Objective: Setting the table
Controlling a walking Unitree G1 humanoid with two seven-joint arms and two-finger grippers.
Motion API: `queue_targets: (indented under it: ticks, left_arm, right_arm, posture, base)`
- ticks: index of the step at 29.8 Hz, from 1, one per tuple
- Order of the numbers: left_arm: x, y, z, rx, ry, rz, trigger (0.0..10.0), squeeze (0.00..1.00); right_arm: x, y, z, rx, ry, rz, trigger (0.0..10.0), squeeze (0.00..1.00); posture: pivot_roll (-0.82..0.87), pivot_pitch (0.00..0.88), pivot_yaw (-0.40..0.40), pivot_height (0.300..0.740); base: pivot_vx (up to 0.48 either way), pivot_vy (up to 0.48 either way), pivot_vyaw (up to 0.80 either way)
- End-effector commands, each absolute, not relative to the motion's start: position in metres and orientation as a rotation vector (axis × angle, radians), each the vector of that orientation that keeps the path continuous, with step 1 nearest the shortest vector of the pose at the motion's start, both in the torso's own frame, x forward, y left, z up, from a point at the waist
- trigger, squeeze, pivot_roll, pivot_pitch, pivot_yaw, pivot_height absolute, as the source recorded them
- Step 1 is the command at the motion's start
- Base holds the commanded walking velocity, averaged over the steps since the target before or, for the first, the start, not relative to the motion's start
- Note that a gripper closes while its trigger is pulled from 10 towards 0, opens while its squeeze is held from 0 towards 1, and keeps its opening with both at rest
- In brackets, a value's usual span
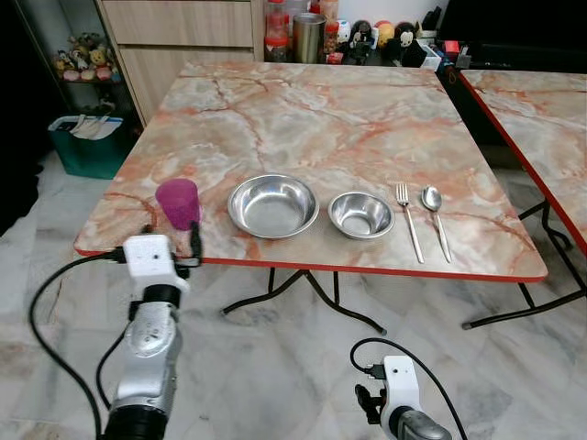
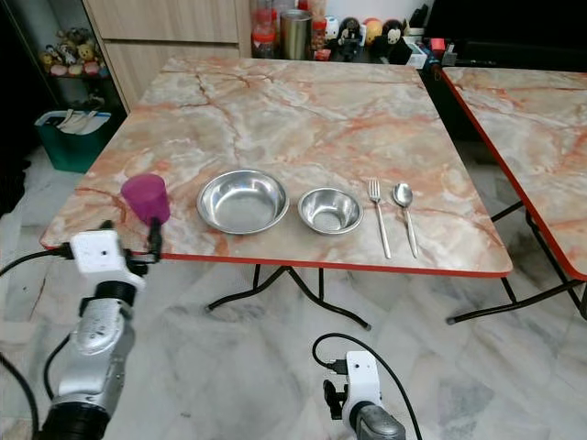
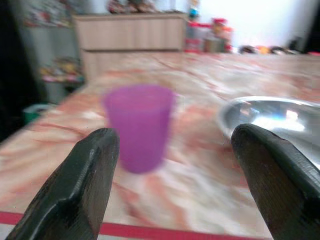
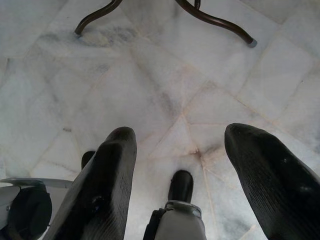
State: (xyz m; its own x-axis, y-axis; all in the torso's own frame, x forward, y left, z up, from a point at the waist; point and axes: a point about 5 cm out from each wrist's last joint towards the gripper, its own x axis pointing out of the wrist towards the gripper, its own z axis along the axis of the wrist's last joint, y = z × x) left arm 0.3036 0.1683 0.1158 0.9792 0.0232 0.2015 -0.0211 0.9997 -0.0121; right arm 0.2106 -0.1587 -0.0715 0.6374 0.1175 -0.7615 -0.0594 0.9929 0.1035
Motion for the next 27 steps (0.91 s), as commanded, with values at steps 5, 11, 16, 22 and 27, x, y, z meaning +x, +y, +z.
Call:
queue_targets:
  ticks: [5, 11, 16, 22, 27]
  left_arm:
    - [0.311, 0.131, 0.107, -0.071, -0.127, -0.097, 10.0, 0.0]
    - [0.319, 0.117, 0.107, -0.161, -0.071, -0.12, 10.0, 0.0]
    - [0.326, 0.117, 0.115, -0.263, -0.08, -0.093, 10.0, 0.0]
    - [0.327, 0.119, 0.116, -0.243, -0.092, -0.094, 10.0, 0.0]
    - [0.327, 0.121, 0.115, -0.26, -0.088, -0.081, 10.0, 0.0]
  right_arm:
    - [0.208, -0.159, -0.073, 0.079, 0.883, 0.088, 10.0, 0.0]
    - [0.208, -0.16, -0.073, 0.083, 0.879, 0.085, 10.0, 0.0]
    - [0.208, -0.16, -0.073, 0.085, 0.878, 0.081, 10.0, 0.0]
    - [0.208, -0.161, -0.073, 0.075, 0.882, 0.079, 10.0, 0.0]
    - [0.207, -0.161, -0.074, 0.074, 0.893, 0.081, 10.0, 0.0]
  posture:
    - [0.11, 0.092, -0.025, 0.74]
    - [0.11, 0.093, -0.028, 0.74]
    - [0.11, 0.089, -0.025, 0.74]
    - [0.11, 0.092, -0.027, 0.74]
    - [0.11, 0.093, -0.028, 0.74]
  base:
    - [0.0, 0.0, 0.0]
    - [0.0, 0.0, 0.0]
    - [0.0, 0.0, 0.0]
    - [0.133, 0.0, 0.0]
    - [0.287, 0.0, 0.0]
